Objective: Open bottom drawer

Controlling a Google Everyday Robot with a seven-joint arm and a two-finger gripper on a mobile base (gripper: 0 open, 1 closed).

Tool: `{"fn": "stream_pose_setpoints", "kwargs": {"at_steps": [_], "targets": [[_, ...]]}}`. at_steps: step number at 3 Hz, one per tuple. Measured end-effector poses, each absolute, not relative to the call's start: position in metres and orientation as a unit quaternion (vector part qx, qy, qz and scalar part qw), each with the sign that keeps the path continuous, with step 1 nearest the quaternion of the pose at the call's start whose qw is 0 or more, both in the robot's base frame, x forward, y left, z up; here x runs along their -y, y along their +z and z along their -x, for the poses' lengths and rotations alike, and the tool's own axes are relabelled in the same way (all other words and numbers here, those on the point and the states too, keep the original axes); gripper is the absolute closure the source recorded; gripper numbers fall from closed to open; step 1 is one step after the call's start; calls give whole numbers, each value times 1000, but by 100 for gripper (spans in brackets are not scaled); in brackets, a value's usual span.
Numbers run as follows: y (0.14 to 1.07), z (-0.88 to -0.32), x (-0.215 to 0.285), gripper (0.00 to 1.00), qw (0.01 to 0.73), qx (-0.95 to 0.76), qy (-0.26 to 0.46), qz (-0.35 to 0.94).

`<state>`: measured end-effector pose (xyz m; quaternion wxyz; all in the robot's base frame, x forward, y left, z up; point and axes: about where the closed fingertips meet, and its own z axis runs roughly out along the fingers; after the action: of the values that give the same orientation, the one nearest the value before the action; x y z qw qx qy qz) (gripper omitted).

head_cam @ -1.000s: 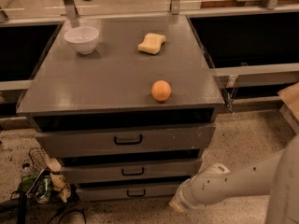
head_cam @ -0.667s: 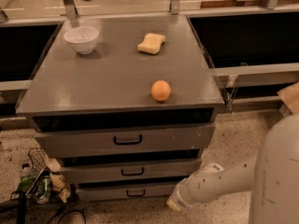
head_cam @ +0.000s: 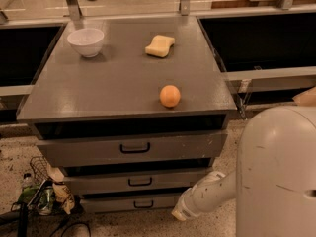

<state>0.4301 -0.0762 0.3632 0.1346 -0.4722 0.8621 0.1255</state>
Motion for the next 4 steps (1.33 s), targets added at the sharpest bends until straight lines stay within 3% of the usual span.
{"fn": "stream_pose_setpoints", "kwargs": {"at_steps": [1,4], "targets": [[363,-430,76,81,135,-862,125,472],[363,-430,76,11,135,-862,126,472]]}}
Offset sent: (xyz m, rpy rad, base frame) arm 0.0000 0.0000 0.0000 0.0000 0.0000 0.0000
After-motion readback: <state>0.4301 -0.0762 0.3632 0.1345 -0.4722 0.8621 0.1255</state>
